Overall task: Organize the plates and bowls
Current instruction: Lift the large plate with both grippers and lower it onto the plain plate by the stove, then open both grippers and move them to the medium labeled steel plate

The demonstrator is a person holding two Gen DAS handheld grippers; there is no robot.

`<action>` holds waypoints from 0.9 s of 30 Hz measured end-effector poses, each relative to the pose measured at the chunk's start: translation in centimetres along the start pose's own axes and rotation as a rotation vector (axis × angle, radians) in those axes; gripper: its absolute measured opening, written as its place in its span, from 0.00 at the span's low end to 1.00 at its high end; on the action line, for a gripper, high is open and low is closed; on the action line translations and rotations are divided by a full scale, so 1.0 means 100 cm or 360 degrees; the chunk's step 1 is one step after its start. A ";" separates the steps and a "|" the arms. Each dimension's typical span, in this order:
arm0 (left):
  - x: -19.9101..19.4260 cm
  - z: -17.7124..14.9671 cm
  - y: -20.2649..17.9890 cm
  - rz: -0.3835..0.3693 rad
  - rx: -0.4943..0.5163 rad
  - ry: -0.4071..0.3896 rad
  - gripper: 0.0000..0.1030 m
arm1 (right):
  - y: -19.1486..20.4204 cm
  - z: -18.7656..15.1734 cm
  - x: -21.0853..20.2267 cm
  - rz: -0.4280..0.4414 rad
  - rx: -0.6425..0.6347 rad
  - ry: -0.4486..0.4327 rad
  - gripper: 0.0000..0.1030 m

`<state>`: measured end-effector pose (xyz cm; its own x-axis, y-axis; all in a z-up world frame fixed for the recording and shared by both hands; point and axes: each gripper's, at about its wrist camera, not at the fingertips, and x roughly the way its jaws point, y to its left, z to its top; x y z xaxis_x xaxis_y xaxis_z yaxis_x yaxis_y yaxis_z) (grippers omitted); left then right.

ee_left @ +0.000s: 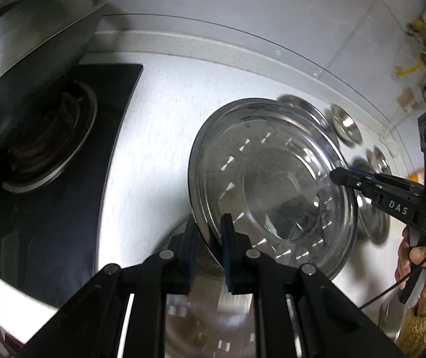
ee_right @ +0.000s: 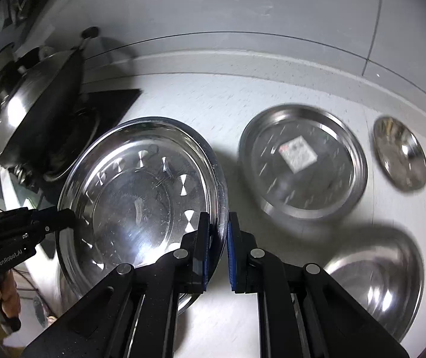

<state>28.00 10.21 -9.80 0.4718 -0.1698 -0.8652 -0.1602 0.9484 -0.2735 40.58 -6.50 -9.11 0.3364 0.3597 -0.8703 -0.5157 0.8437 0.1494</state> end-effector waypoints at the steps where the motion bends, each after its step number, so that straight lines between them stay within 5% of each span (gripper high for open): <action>1: -0.006 -0.009 0.001 -0.0014 0.0011 0.0006 0.13 | 0.007 -0.011 -0.006 0.0004 0.0004 0.0000 0.10; 14: -0.003 -0.070 0.021 -0.0033 0.0085 0.0159 0.13 | 0.053 -0.106 -0.013 0.0059 0.0081 0.0112 0.10; 27: -0.012 -0.075 0.021 0.0007 0.0276 0.0077 0.16 | 0.052 -0.116 -0.007 -0.0056 0.0203 0.0128 0.13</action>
<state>20.62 10.37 -12.44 0.4283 -0.1741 -0.8867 -0.0080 0.9805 -0.1964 28.51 -7.02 -13.16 0.2856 0.3005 -0.9100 -0.3988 0.9007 0.1723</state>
